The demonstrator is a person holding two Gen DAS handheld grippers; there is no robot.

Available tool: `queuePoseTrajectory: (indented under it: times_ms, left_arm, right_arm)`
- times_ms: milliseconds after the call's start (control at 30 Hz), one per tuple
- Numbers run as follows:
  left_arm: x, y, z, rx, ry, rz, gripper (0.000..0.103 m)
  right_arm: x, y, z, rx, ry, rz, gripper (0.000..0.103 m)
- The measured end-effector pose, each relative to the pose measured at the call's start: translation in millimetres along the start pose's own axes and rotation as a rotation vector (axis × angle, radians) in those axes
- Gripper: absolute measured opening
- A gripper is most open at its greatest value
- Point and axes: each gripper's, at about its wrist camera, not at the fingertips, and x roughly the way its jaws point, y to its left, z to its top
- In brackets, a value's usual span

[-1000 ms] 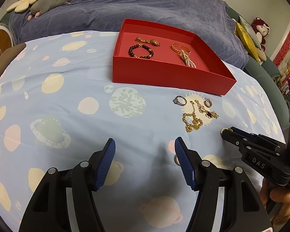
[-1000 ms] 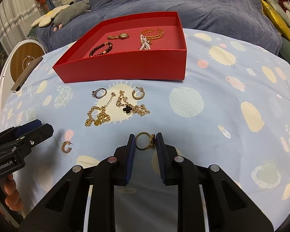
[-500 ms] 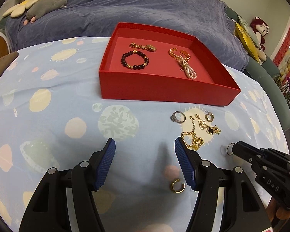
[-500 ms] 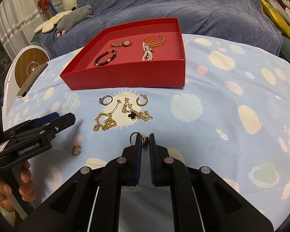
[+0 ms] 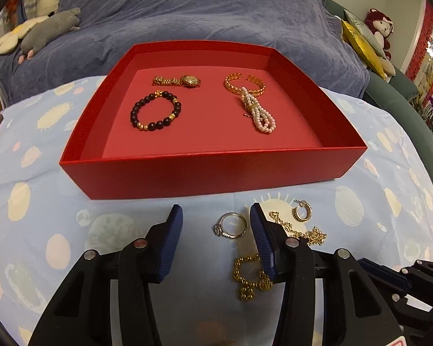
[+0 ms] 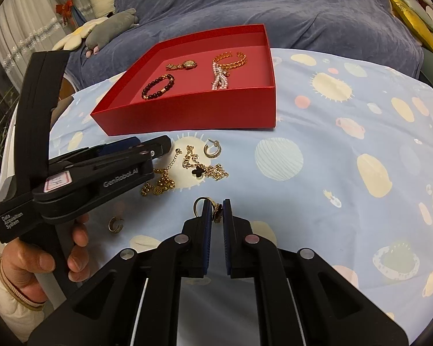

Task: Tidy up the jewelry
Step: 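Grasp the silver ring with the left tool while the right tool holds the gold ring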

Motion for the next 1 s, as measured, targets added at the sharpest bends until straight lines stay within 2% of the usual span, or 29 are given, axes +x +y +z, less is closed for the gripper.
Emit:
queuePoseTrajectory:
  times_ms: [33,133,200,367,633,800,867,967,1000]
  left_arm:
    - [1,-2,0,0.012,-0.007,0.018,0.038]
    - [1,-1,-2,0.025,-0.022,0.044,0.022]
    - [0,3,-3,0.029,-0.022,0.041,0.007]
    - [-8,15,-8,0.025,-0.007,0.042,0.000]
    - [-31,36,-22,-0.001,-0.007,0.033,0.000]
    - [-33,37,-23,-0.039,0.013,-0.019,0.001]
    - [-31,33,-22,-0.046,0.011,-0.016,0.008]
    - [-27,26,-23,-0.035,0.006,0.003,0.034]
    - [-26,24,-24,-0.027,0.002,0.011,0.034]
  right_arm:
    - [0,0,0,0.003,0.001,0.002,0.007]
    - [0,0,1,0.006,0.001,0.008,0.007]
    - [0,0,1,0.006,0.002,0.008,0.007]
    - [0,2,1,0.004,-0.001,0.013,0.007]
    - [-1,4,1,0.001,-0.004,0.020,0.007]
    - [-1,6,1,0.000,-0.003,0.023,0.007]
    - [-1,6,1,0.003,-0.001,0.024,0.007]
    - [-1,5,1,0.006,0.002,0.025,0.007]
    - [0,5,1,0.008,0.003,0.025,0.007]
